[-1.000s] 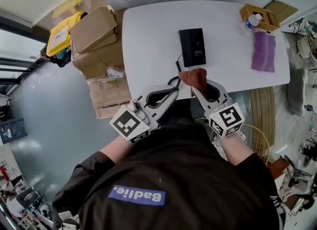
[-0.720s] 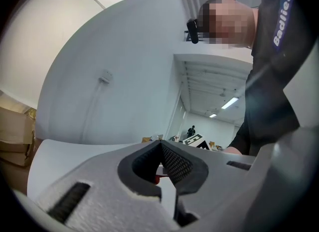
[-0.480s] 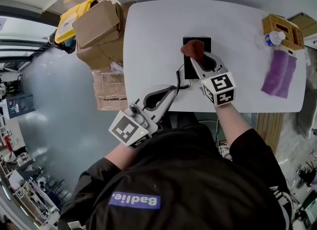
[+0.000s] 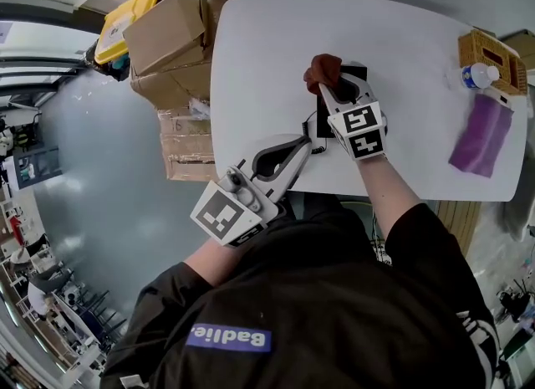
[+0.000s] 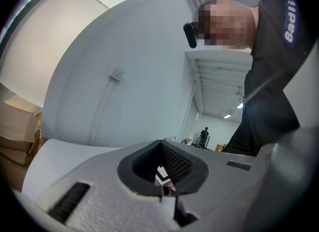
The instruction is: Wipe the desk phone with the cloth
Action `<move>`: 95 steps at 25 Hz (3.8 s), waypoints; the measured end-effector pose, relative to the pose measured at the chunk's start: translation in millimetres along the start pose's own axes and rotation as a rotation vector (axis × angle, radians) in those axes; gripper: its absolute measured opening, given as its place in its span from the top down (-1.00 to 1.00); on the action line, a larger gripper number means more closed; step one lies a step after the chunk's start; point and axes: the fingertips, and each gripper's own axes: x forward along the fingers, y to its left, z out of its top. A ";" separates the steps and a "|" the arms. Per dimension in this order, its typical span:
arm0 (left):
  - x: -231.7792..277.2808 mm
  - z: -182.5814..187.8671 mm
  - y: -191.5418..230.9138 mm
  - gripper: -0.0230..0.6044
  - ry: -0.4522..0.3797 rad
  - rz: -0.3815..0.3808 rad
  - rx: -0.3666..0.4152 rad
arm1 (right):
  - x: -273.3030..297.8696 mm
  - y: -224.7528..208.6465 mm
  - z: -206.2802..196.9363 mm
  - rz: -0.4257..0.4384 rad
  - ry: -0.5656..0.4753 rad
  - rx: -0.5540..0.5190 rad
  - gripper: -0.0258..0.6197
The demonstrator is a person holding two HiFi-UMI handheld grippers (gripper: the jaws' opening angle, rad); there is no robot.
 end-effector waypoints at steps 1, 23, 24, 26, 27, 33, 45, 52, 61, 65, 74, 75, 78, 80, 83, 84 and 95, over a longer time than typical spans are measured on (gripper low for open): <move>-0.6 -0.5 -0.3 0.90 -0.006 -0.007 -0.008 | 0.8 0.7 1.2 -0.008 0.010 -0.011 0.64; -31.2 -25.2 -9.5 0.90 0.051 -0.066 -0.035 | -33.4 -37.0 -35.2 -0.197 0.104 -0.032 0.64; -34.0 -23.9 -10.4 0.90 0.039 -0.068 -0.045 | -29.4 -28.4 -33.8 -0.183 0.105 -0.037 0.64; -39.6 -20.6 -11.0 0.90 0.018 -0.073 -0.064 | -22.0 -14.3 -31.7 -0.168 0.109 -0.043 0.64; -43.2 -21.7 -9.8 0.90 0.025 -0.070 -0.067 | -19.0 -8.2 -30.5 -0.164 0.110 -0.044 0.64; -56.0 -29.2 -10.5 0.90 0.053 -0.075 -0.079 | -9.0 27.9 -33.7 -0.113 0.130 -0.104 0.64; -35.7 -44.1 -27.4 0.90 0.108 -0.115 -0.036 | -57.3 -30.2 -79.5 -0.196 0.166 -0.046 0.64; -27.0 -40.6 -33.3 0.90 0.104 -0.096 -0.024 | -60.6 -28.3 -80.5 -0.181 0.163 -0.055 0.64; -40.1 -37.8 -28.1 0.90 0.090 -0.035 -0.021 | -30.6 29.0 -63.2 -0.049 0.181 -0.216 0.64; -43.7 -37.2 -28.3 0.90 0.075 -0.036 -0.026 | -23.3 55.2 -64.9 0.004 0.185 -0.237 0.64; -34.1 -51.8 -38.9 0.90 0.119 -0.062 -0.049 | -48.6 28.7 -94.4 -0.035 0.211 -0.204 0.64; -31.5 -52.9 -40.1 0.90 0.119 -0.066 -0.045 | -53.5 22.1 -97.6 -0.044 0.213 -0.197 0.64; -21.1 -53.6 -45.4 0.90 0.121 -0.072 -0.051 | -67.0 5.3 -106.5 -0.066 0.215 -0.179 0.64; -15.1 -53.6 -48.7 0.90 0.119 -0.072 -0.052 | -73.2 -1.8 -111.1 -0.072 0.214 -0.170 0.64; -10.6 -54.2 -52.1 0.90 0.113 -0.069 -0.044 | -79.1 -7.1 -115.9 -0.082 0.210 -0.150 0.64; -10.4 -54.2 -53.1 0.90 0.111 -0.067 -0.045 | -79.9 -7.8 -116.7 -0.088 0.206 -0.141 0.64; -56.2 -60.0 -48.9 0.90 0.093 -0.064 -0.062 | -57.5 45.9 -118.5 -0.090 0.221 -0.169 0.64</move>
